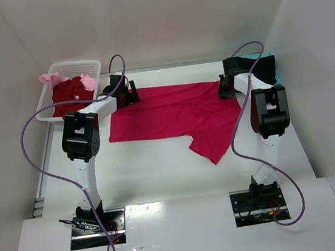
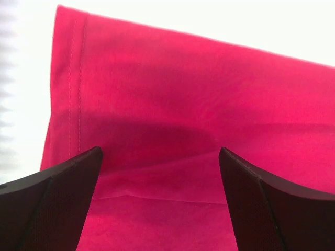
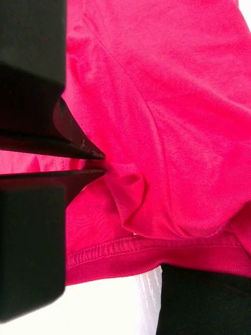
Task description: Fold and stack the t-shirts
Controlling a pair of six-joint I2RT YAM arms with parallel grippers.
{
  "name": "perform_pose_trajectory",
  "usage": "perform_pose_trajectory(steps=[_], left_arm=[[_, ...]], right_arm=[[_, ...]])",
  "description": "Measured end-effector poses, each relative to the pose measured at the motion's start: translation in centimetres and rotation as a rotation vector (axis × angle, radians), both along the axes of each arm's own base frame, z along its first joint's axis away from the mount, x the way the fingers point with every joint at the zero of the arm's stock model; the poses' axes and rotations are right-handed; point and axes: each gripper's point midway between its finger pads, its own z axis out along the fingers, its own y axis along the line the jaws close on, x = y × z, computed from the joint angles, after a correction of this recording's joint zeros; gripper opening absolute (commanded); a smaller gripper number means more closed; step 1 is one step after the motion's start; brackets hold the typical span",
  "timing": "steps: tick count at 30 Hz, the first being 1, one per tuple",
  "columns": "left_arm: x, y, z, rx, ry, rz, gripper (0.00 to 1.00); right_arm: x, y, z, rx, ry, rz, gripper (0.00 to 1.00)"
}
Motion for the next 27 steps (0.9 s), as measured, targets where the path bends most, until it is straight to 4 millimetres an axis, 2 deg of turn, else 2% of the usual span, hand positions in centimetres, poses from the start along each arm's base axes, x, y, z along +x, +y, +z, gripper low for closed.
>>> perform_pose_trajectory(steps=[4,7,14,21,23,27], left_arm=[[1.0,-0.2,1.5,-0.003,-0.027,0.0,0.99],[1.2,-0.3,1.8,-0.007,-0.038,-0.003,0.99],[0.9,-0.4,1.0,-0.006,-0.006,-0.008,0.99],[0.8,-0.4,-0.8,0.001,0.034,-0.007,0.99],[0.8,-0.3,-0.8,0.001,0.034,-0.008,0.99],[0.8,-0.2,-0.8,-0.001,0.035,-0.006,0.99]], right_arm=[[-0.1,0.0,-0.1,0.001,0.004,0.001,0.1],[-0.2,-0.1,-0.2,-0.002,0.009,-0.002,0.07],[-0.6,-0.6,-0.3,-0.03,0.021,-0.02,0.07],[-2.2,-1.3,0.4,-0.058,0.031,-0.038,0.07],[-2.5,-1.5,0.6,-0.064,0.032,-0.043,0.12],[-2.7,-2.1,0.5,-0.066,0.042,-0.064,0.37]])
